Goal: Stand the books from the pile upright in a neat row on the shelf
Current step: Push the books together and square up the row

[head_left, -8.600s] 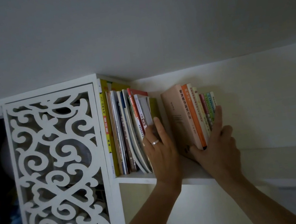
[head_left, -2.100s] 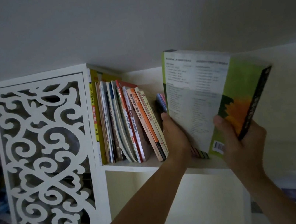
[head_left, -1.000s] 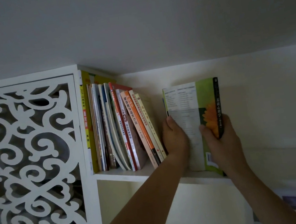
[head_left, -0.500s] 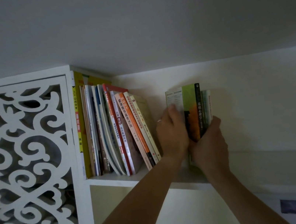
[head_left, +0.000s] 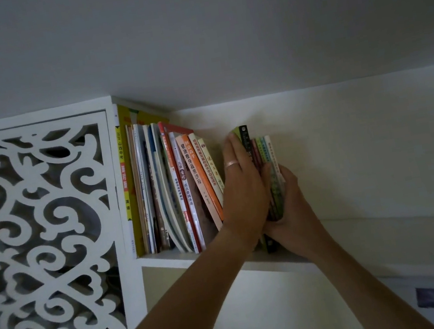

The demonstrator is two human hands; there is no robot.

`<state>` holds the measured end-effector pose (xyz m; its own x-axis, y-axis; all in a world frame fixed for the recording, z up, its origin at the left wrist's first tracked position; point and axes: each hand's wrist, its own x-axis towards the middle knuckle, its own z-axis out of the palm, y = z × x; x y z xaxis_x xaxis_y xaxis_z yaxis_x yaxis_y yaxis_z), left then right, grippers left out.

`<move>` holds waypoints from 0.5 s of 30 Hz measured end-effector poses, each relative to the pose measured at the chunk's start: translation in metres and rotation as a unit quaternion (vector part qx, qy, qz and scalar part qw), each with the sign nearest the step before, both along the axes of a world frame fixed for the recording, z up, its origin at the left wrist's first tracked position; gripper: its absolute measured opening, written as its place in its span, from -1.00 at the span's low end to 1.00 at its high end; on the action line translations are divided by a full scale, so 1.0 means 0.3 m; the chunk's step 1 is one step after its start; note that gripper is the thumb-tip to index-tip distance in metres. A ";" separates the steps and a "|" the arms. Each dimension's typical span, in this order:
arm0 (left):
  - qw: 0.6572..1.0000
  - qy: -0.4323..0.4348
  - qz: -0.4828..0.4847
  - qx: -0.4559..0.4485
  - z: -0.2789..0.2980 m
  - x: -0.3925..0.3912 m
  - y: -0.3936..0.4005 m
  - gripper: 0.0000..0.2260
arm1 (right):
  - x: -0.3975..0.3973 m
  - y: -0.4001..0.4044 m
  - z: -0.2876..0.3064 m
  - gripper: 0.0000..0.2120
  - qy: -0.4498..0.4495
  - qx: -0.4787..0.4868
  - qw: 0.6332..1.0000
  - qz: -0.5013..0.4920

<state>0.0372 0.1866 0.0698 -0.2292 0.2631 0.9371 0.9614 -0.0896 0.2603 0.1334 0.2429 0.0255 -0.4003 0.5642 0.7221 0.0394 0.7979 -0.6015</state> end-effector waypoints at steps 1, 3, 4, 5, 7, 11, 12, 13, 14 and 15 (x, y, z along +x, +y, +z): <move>0.997 0.038 0.057 0.017 -0.003 -0.009 -0.006 -0.34 | 0.000 -0.001 -0.001 0.28 -0.009 -0.001 1.000 0.005; 0.983 0.087 0.150 0.050 -0.015 -0.049 -0.013 -0.37 | -0.003 -0.008 -0.001 0.23 -0.031 0.006 0.999 0.023; 0.977 0.092 0.180 0.065 -0.023 -0.076 -0.012 -0.37 | -0.004 -0.009 -0.004 0.21 -0.046 0.009 0.998 0.030; 0.974 0.087 0.196 0.076 -0.031 -0.101 -0.013 -0.36 | -0.003 -0.011 -0.007 0.22 -0.065 0.012 0.997 0.035; 0.971 0.074 0.209 0.091 -0.043 -0.138 -0.018 -0.35 | -0.003 -0.006 -0.014 0.24 -0.097 0.015 0.994 0.037; 0.977 0.077 0.178 0.088 -0.071 -0.176 -0.024 -0.36 | 0.001 0.001 -0.017 0.30 -0.117 -0.011 0.993 0.023; 0.980 0.079 0.160 0.083 -0.085 -0.184 -0.026 -0.36 | 0.002 0.001 -0.015 0.29 -0.118 -0.015 0.992 0.028; 0.983 0.084 0.144 0.077 -0.098 -0.192 -0.028 -0.36 | 0.005 -0.004 -0.011 0.28 -0.122 -0.015 0.992 0.034; 0.985 0.092 0.129 0.073 -0.108 -0.199 -0.030 -0.36 | 0.006 -0.007 -0.010 0.26 -0.128 -0.015 0.991 0.037; 0.986 0.099 0.114 0.070 -0.114 -0.206 -0.031 -0.36 | 0.007 -0.011 -0.008 0.25 -0.136 -0.015 0.990 0.037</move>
